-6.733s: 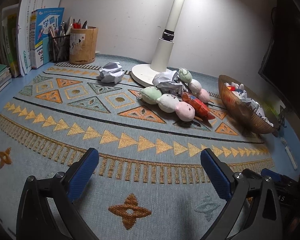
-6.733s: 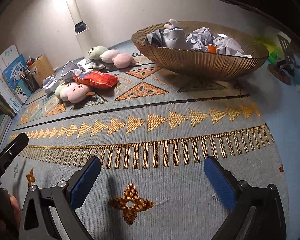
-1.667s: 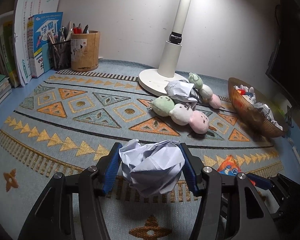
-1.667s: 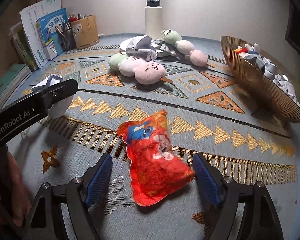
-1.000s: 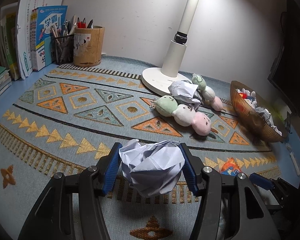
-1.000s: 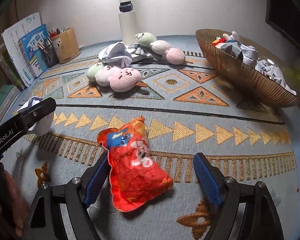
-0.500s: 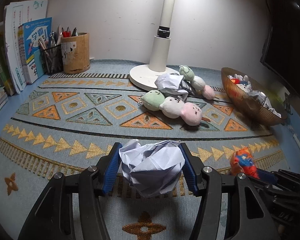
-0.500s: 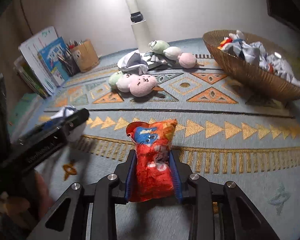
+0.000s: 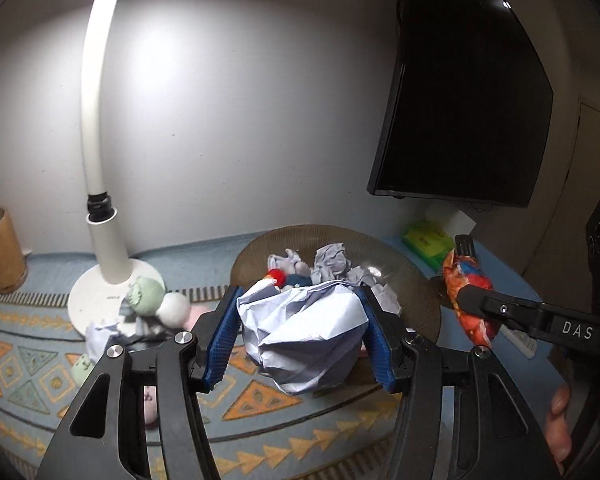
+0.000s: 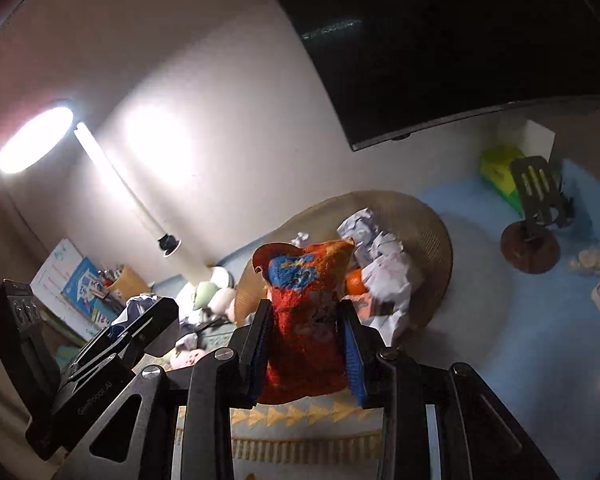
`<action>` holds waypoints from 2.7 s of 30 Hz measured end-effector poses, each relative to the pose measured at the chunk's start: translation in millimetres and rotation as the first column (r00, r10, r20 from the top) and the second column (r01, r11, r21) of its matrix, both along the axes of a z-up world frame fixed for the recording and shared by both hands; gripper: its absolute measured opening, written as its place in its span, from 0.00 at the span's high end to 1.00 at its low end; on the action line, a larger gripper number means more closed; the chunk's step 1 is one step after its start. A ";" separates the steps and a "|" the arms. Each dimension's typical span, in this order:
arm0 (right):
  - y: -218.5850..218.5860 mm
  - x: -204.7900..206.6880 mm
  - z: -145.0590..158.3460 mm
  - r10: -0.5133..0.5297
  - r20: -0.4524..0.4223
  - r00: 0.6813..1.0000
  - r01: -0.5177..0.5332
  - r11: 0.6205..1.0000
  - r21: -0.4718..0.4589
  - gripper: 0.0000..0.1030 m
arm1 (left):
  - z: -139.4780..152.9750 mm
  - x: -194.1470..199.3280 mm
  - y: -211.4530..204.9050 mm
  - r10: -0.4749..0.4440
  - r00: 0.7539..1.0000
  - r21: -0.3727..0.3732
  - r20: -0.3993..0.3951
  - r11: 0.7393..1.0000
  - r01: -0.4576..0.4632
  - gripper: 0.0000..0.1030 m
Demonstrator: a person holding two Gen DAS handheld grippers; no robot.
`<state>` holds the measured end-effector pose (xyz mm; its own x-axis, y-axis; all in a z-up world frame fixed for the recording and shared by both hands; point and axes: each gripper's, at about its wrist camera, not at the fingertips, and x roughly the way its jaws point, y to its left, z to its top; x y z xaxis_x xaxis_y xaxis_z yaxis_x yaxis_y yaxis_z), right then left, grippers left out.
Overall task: Organize objects
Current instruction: 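Carry the paper ball and red bag over the brown bowl and open both tools, then withdraw both tools from the bowl back toward the pile, then move the open left tool toward the green-white-pink plush stack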
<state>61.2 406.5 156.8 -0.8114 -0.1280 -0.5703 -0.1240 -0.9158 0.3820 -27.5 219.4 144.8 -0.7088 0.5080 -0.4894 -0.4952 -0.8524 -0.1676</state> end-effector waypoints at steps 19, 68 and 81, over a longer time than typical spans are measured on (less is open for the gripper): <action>-89.4 39.3 3.6 0.264 -0.006 0.964 -0.263 0.961 0.087 0.35 | -20.1 33.5 -113.1 0.086 0.991 0.066 0.101 0.994 -0.093 0.01; -168.0 23.3 -146.9 0.150 0.251 0.956 -0.214 0.943 0.253 0.07 | -119.0 60.6 -182.3 0.373 0.915 -0.214 0.156 0.917 -0.337 0.01; -166.1 23.8 -147.2 0.149 0.248 0.957 -0.209 0.948 0.238 0.07 | -118.0 57.7 -180.0 0.378 0.911 -0.210 0.167 0.916 -0.342 0.01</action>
<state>84.9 240.4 9.6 -0.6359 -0.0826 -0.7673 -0.0034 -0.9940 0.1098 30.2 39.4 26.8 -0.7053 0.1317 -0.6966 -0.1209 -0.9905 -0.0649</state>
